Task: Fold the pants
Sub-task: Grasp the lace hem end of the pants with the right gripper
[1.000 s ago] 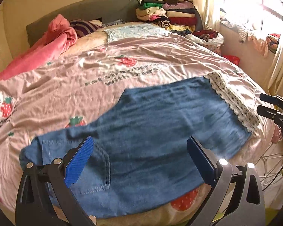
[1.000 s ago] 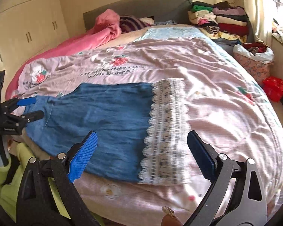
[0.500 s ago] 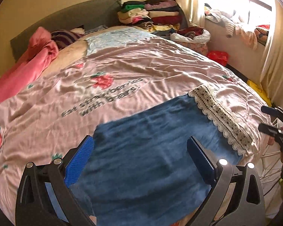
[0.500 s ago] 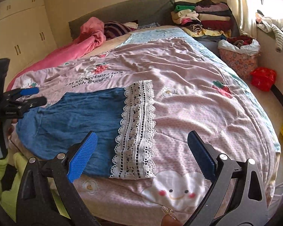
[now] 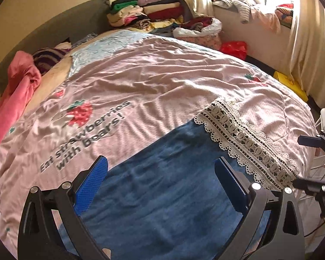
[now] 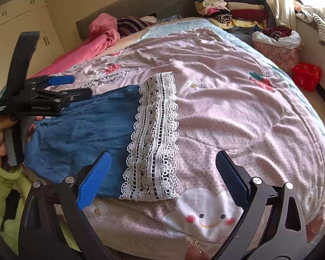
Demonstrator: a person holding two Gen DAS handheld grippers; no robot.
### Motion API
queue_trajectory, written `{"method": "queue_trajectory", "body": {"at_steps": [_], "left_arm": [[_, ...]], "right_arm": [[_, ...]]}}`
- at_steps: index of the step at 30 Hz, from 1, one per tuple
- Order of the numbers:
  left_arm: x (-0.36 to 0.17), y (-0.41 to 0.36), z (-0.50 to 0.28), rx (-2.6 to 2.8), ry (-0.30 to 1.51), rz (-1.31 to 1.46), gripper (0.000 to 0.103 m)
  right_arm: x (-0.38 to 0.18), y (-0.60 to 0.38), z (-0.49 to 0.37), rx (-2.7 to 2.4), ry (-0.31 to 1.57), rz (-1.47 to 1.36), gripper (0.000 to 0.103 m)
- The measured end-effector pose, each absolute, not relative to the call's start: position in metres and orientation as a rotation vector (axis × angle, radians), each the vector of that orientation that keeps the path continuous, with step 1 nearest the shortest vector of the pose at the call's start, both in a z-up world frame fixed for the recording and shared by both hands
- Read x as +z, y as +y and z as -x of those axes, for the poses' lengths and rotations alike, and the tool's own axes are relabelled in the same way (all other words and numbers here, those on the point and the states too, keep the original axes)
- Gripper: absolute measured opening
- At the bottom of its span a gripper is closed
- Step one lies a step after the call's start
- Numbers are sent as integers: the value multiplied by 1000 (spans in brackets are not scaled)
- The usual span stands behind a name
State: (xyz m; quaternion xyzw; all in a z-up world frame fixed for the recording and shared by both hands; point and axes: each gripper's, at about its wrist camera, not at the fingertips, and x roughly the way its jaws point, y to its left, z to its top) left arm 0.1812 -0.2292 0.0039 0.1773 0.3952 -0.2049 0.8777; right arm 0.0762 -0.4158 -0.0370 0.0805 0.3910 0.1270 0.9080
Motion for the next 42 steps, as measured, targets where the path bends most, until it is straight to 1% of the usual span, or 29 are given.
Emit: {"method": "queue_trajectory", "body": {"at_steps": [13,21,25,26,27,28,29,30,31,32,34,36,38,39,40,41,42], "left_arm": [[-31,-241,-216,-455,883,-387,98],[-50,-246,-237,-476,897,-412,98],[-56,-247,-244,-543,904,-361,98],[-57,-248,-244,-564,900,-351,98],[-57,-250,-243,-578,894,-350,97],[-58,-252,-242,-591,892,-350,96],[-58,-256,-240,-614,890,-352,91],[-59,-258,-237,-637,886,-353,85],[-60,-262,-235,-663,884,-355,77],[-61,-264,-234,-668,886,-358,75],[-62,-265,-236,-680,900,-340,71],[-64,-263,-240,-702,923,-300,67],[-64,-264,-239,-709,925,-300,60],[-63,-265,-237,-711,921,-304,57],[-63,-265,-235,-712,918,-303,52],[-62,-264,-235,-707,921,-297,46],[-61,-261,-236,-699,925,-279,42]], "right_arm": [[-65,-399,-84,300,890,-186,91],[-70,-398,-87,306,894,-204,91],[-70,-396,-87,324,893,-209,92],[-70,-395,-87,339,892,-213,89],[-70,-394,-89,344,891,-216,82],[-69,-393,-89,353,888,-217,79],[-69,-392,-90,363,885,-218,72],[-69,-391,-91,372,884,-218,67],[-70,-390,-92,379,883,-219,66],[-70,-390,-93,382,882,-223,63],[-72,-390,-96,393,884,-244,61],[-72,-389,-100,399,878,-255,55],[-71,-387,-101,402,876,-254,51],[-70,-386,-101,406,872,-249,46],[-69,-385,-101,408,871,-245,44],[-68,-385,-102,411,871,-244,39],[-67,-384,-103,421,867,-243,32]]}}
